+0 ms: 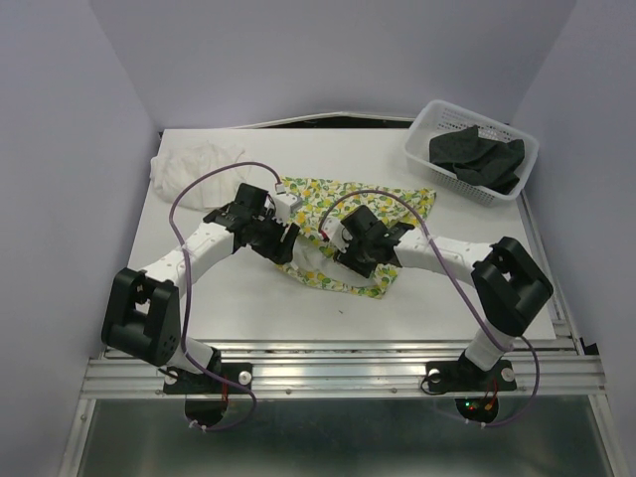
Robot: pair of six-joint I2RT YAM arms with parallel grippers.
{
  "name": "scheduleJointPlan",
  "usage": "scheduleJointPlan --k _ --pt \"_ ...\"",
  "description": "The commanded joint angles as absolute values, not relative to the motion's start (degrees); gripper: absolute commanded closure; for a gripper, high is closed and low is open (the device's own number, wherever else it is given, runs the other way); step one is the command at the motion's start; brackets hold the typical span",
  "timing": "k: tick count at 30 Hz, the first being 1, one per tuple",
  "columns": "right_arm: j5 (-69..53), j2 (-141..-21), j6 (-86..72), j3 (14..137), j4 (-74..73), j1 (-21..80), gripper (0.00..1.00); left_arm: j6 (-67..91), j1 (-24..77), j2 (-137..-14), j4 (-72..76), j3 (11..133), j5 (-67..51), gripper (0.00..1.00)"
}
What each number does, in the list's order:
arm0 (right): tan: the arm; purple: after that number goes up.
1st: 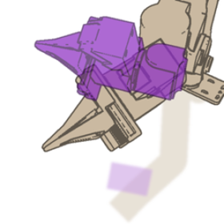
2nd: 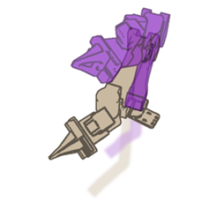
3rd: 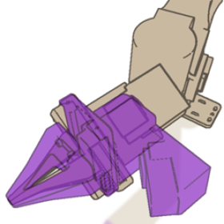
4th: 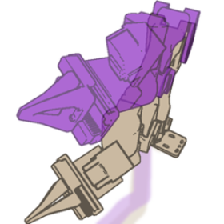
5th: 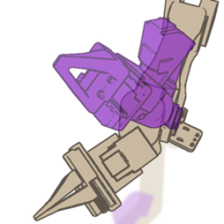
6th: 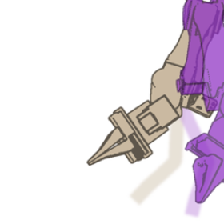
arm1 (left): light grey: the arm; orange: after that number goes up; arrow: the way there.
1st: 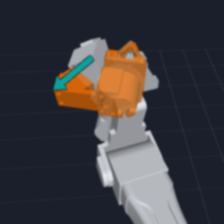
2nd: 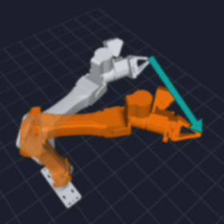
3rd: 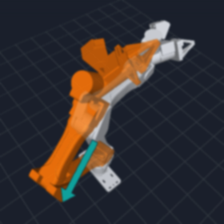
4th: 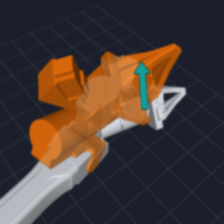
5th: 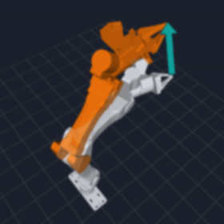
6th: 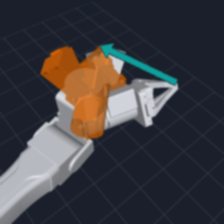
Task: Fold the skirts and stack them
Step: Flatten the skirt out
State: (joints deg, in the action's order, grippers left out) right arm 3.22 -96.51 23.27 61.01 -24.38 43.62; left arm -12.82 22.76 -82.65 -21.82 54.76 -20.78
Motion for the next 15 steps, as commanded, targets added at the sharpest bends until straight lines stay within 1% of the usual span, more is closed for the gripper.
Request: scheduleJointPlan --k 1,5,10,15 --pt "10.4 -96.9 26.0 61.1 -18.5 44.7 0.51 -12.0 22.6 -83.0 -20.7 55.4 -20.7 0.27" --pt "11.3 -95.5 26.5 61.3 -19.8 44.7 0.52 -12.0 22.5 -83.6 -20.7 55.5 -20.4 0.27" --pt "6.3 -93.0 26.4 61.6 -23.5 45.3 0.49 -12.0 22.5 -84.3 -20.7 55.8 -20.6 0.27" --pt "3.8 -92.6 26.0 62.1 -25.5 46.3 0.48 -11.9 22.5 -84.6 -20.7 56.2 -20.7 0.27"
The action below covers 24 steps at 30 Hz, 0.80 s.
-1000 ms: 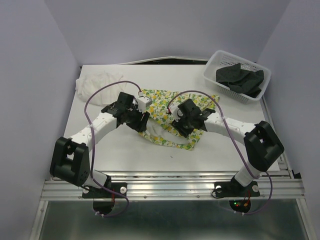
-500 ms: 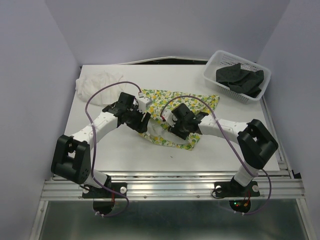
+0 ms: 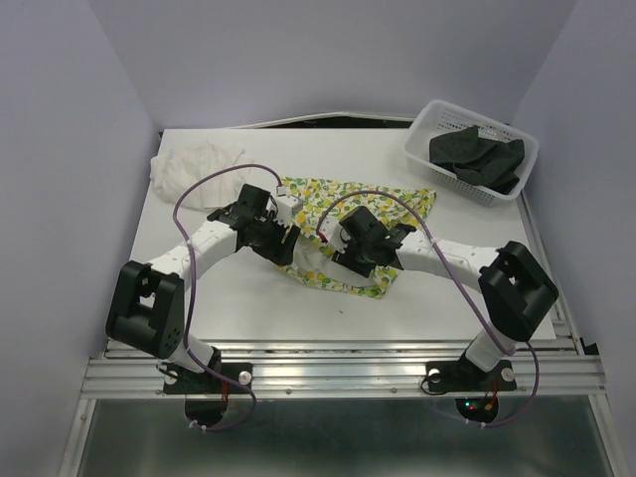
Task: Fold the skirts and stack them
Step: Flatten the skirt out
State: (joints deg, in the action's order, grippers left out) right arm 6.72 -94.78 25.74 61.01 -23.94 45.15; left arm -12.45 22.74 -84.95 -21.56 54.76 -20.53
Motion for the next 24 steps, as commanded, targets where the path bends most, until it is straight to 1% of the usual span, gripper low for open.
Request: scheduleJointPlan --k 1,5,9,16,21,24 --pt "3.4 -92.8 25.9 62.0 -25.7 47.0 0.48 -12.0 22.5 -84.6 -20.7 56.1 -20.7 0.27" --pt "4.7 -94.4 26.3 60.8 -25.1 47.6 0.48 -11.9 22.5 -84.2 -20.7 55.9 -20.6 0.27" --pt "8.4 -96.3 27.0 60.2 -22.6 48.2 0.48 -11.9 22.5 -84.3 -20.7 55.9 -20.7 0.27" --pt "15.0 -98.6 27.3 60.3 -19.2 48.2 0.52 -11.9 22.5 -84.2 -20.7 55.7 -21.0 0.27" --pt "16.1 -98.9 28.3 59.1 -18.3 48.2 0.53 -11.9 22.4 -84.7 -20.7 55.8 -20.8 0.27" --pt "17.4 -98.2 28.2 58.9 -17.8 48.2 0.67 -11.5 22.2 -84.9 -20.8 56.0 -20.2 0.29"
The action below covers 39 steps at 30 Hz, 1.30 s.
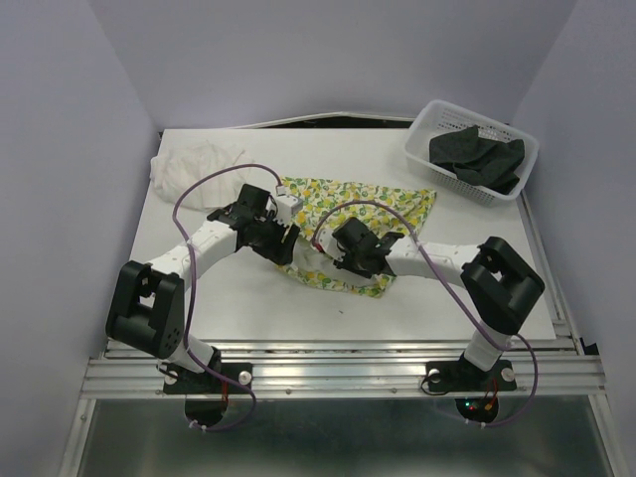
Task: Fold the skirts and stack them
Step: Flatten the skirt out
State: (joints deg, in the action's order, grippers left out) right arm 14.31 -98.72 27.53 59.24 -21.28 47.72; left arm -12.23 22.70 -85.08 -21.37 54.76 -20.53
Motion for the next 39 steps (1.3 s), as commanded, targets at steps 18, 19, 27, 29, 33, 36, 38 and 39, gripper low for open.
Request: scheduleJointPlan --k 18,19,27,29,33,36,38,39 --pt "26.5 -75.9 18.1 56.3 -17.2 36.7 0.99 -16.9 21.5 -80.4 -19.2 56.7 -2.7 1.00" --pt "26.2 -75.5 17.2 56.8 -17.5 35.6 0.99 -18.1 21.4 -80.1 -19.9 57.3 -2.3 1.00" --pt "19.7 -73.6 14.8 56.7 -22.1 28.0 0.99 -42.0 21.6 -76.3 -32.2 61.3 -14.1 1.00" --pt "15.3 -74.3 12.7 56.4 -23.7 28.0 0.99 -46.0 21.6 -76.9 -33.2 61.2 -15.2 0.88" --pt "8.9 -77.3 10.8 57.8 -26.2 28.0 0.99 -48.7 21.8 -76.5 -34.3 60.6 -19.9 0.45" --pt "5.0 -78.6 9.3 59.0 -26.7 28.0 0.99 -46.9 22.0 -73.2 -30.6 56.6 -19.0 0.07" --pt "3.6 -79.3 8.0 59.8 -27.3 28.0 0.99 -44.3 22.2 -70.3 -25.3 54.3 -18.5 0.07" --pt "3.2 -80.0 7.8 60.0 -27.5 28.0 0.99 -42.7 22.3 -69.2 -23.7 52.2 -18.5 0.07"
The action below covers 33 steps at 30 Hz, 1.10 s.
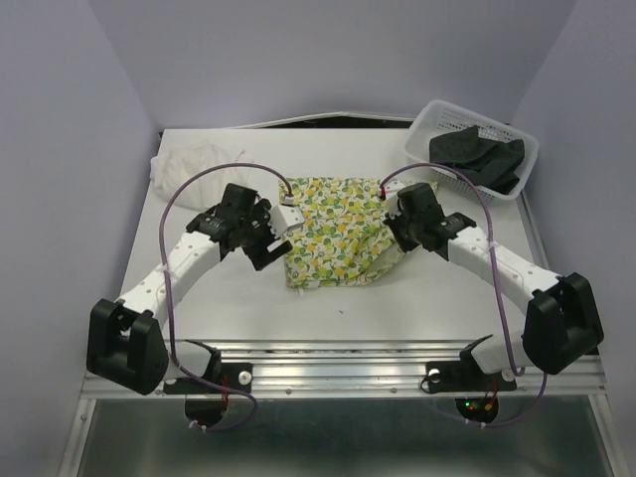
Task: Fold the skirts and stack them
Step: Flatten the skirt out
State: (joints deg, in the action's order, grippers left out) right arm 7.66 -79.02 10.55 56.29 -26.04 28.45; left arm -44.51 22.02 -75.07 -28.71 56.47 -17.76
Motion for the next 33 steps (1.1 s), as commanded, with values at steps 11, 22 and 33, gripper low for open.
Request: scheduleJointPlan --k 11,22,33 --pt "0.6 -80.9 3.7 63.6 -30.1 28.0 0.99 -30.0 43.1 -65.1 -7.1 41.0 -3.1 0.01" --pt "0.6 -80.6 3.4 67.1 -32.5 28.0 0.99 -33.8 49.5 -78.6 1.7 41.8 9.6 0.01" --pt "-5.9 -78.9 6.0 68.6 -34.5 28.0 0.99 -32.0 49.6 -85.8 11.0 42.5 24.1 0.01"
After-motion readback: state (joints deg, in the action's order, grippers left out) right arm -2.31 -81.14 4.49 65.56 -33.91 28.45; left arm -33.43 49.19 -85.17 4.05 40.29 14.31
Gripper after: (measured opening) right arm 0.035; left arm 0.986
